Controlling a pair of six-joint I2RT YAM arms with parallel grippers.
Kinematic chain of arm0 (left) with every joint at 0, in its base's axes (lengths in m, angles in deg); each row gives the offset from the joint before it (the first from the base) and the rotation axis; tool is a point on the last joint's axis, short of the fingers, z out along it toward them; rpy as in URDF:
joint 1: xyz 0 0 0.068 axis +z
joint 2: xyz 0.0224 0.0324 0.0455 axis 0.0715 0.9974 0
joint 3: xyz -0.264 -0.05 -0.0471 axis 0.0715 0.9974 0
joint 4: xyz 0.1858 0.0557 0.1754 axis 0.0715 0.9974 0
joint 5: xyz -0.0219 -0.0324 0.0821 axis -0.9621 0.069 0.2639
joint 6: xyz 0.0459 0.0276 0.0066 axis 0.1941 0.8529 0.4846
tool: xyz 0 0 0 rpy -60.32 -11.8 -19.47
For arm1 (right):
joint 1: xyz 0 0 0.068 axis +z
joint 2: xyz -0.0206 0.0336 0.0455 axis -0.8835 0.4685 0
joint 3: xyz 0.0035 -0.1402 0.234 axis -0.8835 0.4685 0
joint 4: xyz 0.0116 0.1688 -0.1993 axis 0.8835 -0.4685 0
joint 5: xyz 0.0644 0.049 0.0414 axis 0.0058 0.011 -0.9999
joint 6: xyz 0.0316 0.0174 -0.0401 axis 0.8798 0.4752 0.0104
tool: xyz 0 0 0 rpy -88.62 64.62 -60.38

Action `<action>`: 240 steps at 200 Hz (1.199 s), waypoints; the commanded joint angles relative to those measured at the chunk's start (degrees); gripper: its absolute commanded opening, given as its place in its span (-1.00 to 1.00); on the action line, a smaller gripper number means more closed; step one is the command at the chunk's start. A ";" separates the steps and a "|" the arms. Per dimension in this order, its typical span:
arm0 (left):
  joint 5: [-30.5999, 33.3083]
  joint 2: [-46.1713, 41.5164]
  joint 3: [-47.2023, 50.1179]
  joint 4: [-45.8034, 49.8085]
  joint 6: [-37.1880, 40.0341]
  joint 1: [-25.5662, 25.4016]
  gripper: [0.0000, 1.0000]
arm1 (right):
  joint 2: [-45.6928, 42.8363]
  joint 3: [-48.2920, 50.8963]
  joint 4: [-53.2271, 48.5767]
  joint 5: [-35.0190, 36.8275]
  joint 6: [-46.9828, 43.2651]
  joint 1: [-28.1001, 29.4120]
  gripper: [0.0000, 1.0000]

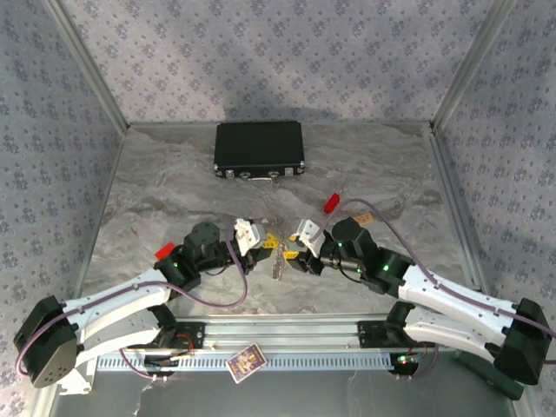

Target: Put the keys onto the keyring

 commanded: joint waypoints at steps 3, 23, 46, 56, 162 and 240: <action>-0.46 -0.33 0.09 -4.32 -0.73 -0.35 -1.00 | 0.92 0.33 1.87 0.96 -0.46 0.58 -0.13; -0.53 -0.37 0.01 -4.39 -0.82 -0.33 -1.00 | 1.36 0.33 2.19 1.74 -0.40 0.76 -0.19; -0.41 -0.42 0.09 -4.43 -0.78 -0.43 -1.00 | 1.51 0.25 1.87 3.30 -0.85 0.85 -0.34; -0.36 -0.39 0.18 -4.44 -0.67 -0.46 -1.00 | 1.48 0.05 1.23 3.77 -1.20 0.83 -0.42; -1.50 -0.48 -0.32 -4.77 0.54 -0.66 -1.00 | 2.79 -2.44 -4.26 4.22 -5.28 0.00 -0.98; 0.10 -0.49 0.22 -4.84 2.22 -1.11 -1.00 | 4.53 -2.37 -3.56 0.29 -4.91 -1.26 -0.77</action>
